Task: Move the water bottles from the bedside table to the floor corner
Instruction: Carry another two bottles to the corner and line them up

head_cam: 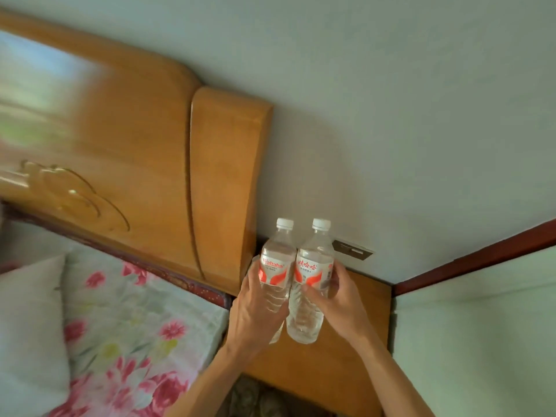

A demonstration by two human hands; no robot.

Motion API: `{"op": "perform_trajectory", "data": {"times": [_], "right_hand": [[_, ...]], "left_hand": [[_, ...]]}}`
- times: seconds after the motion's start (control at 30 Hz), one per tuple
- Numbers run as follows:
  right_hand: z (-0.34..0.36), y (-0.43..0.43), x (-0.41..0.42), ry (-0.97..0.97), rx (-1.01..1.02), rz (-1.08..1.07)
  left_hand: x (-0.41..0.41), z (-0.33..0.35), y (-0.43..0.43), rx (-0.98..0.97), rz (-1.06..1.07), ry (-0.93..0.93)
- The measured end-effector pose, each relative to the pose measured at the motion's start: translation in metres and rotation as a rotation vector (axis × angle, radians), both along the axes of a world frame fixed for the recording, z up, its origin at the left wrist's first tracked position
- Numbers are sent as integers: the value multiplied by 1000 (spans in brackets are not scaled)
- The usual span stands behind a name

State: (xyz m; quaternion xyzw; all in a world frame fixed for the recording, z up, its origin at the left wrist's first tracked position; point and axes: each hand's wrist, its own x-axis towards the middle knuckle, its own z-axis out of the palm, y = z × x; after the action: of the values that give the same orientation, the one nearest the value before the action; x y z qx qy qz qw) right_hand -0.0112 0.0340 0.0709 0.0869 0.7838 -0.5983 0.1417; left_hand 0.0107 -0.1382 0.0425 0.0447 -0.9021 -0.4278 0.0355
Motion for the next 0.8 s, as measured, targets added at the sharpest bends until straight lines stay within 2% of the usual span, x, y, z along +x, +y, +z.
{"op": "perform_trajectory", "data": {"times": [0.4, 0.8], "right_hand": [[46, -35, 13, 68, -114, 399], [87, -172, 66, 89, -190, 971]], "left_hand": [[71, 63, -50, 254, 266, 121], [212, 105, -129, 302, 686, 318]]}}
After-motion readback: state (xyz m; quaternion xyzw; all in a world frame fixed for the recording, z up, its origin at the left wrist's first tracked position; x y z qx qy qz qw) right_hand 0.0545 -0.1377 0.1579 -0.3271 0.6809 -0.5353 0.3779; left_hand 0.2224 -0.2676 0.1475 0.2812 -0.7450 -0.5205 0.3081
